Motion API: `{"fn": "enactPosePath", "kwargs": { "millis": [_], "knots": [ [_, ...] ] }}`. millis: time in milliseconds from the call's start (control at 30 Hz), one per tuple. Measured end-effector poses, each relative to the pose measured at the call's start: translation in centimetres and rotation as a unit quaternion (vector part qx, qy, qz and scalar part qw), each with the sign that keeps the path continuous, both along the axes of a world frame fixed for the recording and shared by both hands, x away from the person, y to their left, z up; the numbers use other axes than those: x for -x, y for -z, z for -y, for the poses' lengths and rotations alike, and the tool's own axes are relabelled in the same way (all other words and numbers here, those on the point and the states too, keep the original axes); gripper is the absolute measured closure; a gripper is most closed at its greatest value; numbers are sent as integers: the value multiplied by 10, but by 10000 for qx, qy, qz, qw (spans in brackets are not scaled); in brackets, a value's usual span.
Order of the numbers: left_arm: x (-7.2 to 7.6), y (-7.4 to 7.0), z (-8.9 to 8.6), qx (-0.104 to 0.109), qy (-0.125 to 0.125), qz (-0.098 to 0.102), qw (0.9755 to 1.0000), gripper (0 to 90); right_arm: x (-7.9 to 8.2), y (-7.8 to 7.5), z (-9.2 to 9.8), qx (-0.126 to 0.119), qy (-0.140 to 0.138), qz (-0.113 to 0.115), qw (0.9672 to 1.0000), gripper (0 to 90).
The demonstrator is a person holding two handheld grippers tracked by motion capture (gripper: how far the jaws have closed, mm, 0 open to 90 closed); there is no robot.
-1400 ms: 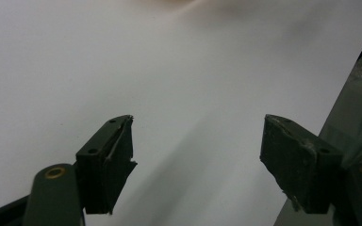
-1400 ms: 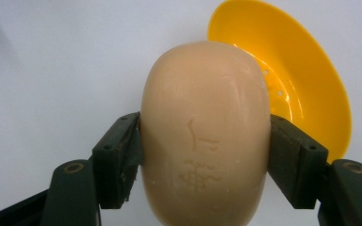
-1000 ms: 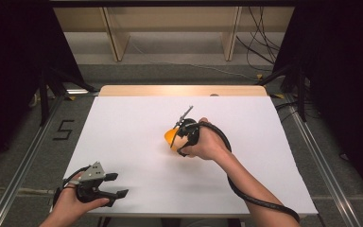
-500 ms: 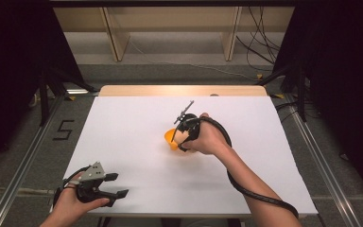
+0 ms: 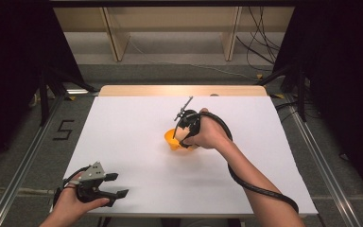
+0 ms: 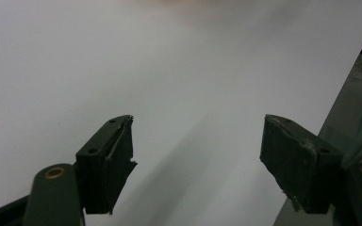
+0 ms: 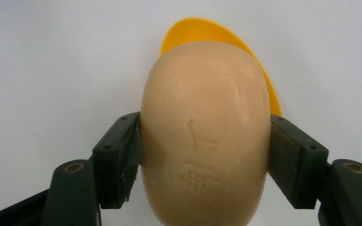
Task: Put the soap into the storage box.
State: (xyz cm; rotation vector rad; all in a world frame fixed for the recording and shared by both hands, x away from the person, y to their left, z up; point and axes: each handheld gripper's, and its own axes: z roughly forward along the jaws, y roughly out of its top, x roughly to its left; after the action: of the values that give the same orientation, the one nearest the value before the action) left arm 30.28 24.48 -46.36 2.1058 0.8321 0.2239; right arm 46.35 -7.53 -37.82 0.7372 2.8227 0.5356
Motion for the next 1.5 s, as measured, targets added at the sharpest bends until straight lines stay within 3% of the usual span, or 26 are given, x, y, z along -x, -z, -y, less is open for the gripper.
{"fn": "enactPosePath", "kwargs": {
  "millis": [33, 100, 133, 200, 267, 633, 667, 733, 1033, 1400, 1467, 1500],
  "knots": [
    [-1, -1, -2, -98, 39, 22, 9999, 257, -1, 0, 0, 17, -22, 0, 10000, 338],
    [-1, 0, -1, -77, 18, 14, 10000, 257, -2, 0, 0, 28, -28, -7, 10000, 338],
    [0, 0, 0, 33, -19, -9, 10000, 257, -3, 0, 0, 14, -48, -11, 10000, 338],
    [-1, 0, -1, -115, 45, 10, 9999, 257, -4, 0, -1, 11, -57, -8, 10000, 338],
    [0, 0, 1, 26, -12, -13, 10000, 257, -5, 0, -1, 38, -127, -5, 9999, 338],
    [0, 0, 0, 42, -26, -5, 10000, 257, -9, -1, -3, 49, -140, 14, 9999, 338],
    [-1, -1, -2, -95, 26, 17, 10000, 257, -10, -1, -3, 46, -153, 19, 9999, 338],
    [0, 0, -1, -22, -7, 5, 10000, 257, -11, -2, -3, 56, -219, 51, 9997, 338],
    [-1, -1, -1, -77, 20, 17, 10000, 257, -16, -3, -1, 21, -158, 45, 9999, 338],
    [-1, -1, -2, -86, 29, 30, 10000, 257, -23, -1, -1, -7, -347, 109, 9993, 338],
    [0, 0, 0, 50, -18, 11, 10000, 257, -24, -1, -1, -25, -304, 121, 9995, 338],
    [-1, -1, -2, -88, 25, 33, 10000, 257, -25, -1, -1, -20, -259, 152, 9995, 338]
  ]
}}
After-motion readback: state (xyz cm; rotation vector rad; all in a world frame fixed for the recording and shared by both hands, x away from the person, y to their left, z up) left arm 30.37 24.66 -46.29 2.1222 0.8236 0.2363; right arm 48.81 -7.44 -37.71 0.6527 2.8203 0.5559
